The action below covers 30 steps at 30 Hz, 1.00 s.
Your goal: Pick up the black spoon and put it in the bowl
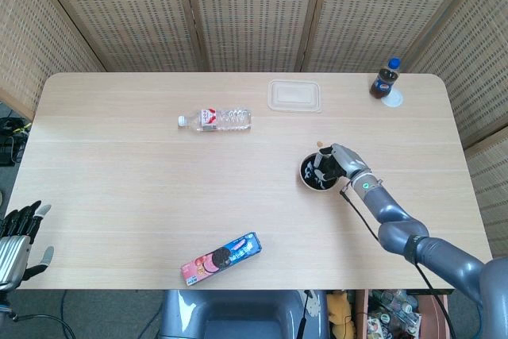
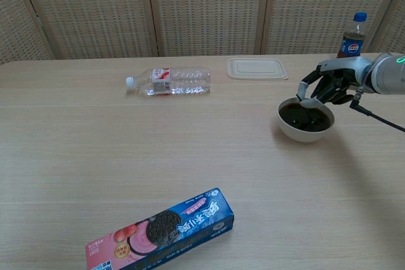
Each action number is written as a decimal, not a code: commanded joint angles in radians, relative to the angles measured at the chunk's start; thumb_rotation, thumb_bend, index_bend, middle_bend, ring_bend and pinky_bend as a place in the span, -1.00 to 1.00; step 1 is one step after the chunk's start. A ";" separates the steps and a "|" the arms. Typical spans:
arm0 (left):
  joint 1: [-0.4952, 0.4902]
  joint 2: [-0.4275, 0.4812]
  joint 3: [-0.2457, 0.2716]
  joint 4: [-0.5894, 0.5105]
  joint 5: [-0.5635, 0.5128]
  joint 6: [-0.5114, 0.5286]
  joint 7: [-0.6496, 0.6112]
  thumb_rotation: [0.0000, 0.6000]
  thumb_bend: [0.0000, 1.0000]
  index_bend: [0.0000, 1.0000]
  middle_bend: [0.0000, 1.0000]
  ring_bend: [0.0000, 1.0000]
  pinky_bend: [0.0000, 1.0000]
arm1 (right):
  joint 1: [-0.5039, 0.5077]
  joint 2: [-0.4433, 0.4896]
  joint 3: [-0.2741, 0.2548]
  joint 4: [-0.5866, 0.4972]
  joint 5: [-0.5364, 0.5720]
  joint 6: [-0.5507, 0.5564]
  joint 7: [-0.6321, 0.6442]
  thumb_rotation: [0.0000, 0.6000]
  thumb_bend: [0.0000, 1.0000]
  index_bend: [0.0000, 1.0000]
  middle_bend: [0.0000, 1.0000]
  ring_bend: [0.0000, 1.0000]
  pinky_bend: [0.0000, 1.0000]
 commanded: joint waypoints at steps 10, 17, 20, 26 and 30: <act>0.011 0.009 0.004 -0.007 -0.006 0.010 0.006 1.00 -0.11 -1.00 -1.00 -1.00 -1.00 | 0.033 -0.050 0.023 0.053 -0.046 -0.014 0.030 1.00 0.83 0.54 1.00 0.99 1.00; 0.008 0.007 0.003 -0.005 -0.003 0.007 0.004 1.00 -0.11 -1.00 -1.00 -1.00 -1.00 | 0.015 -0.033 0.011 -0.001 -0.063 -0.012 0.040 1.00 0.83 0.54 1.00 0.99 1.00; 0.006 0.007 0.002 -0.003 -0.003 0.005 0.003 1.00 -0.11 -1.00 -1.00 -1.00 -1.00 | 0.005 -0.021 0.006 -0.013 -0.067 -0.007 0.042 1.00 0.83 0.54 1.00 0.99 1.00; 0.001 0.002 0.002 -0.004 0.000 -0.001 0.005 1.00 -0.11 -1.00 -1.00 -1.00 -1.00 | 0.004 -0.011 0.007 0.009 -0.061 -0.006 0.042 1.00 0.83 0.54 1.00 0.99 1.00; 0.002 0.003 0.002 -0.008 -0.003 -0.001 0.012 1.00 -0.11 -1.00 -1.00 -1.00 -1.00 | 0.023 -0.022 0.017 0.047 -0.057 -0.016 0.043 1.00 0.83 0.54 1.00 0.99 1.00</act>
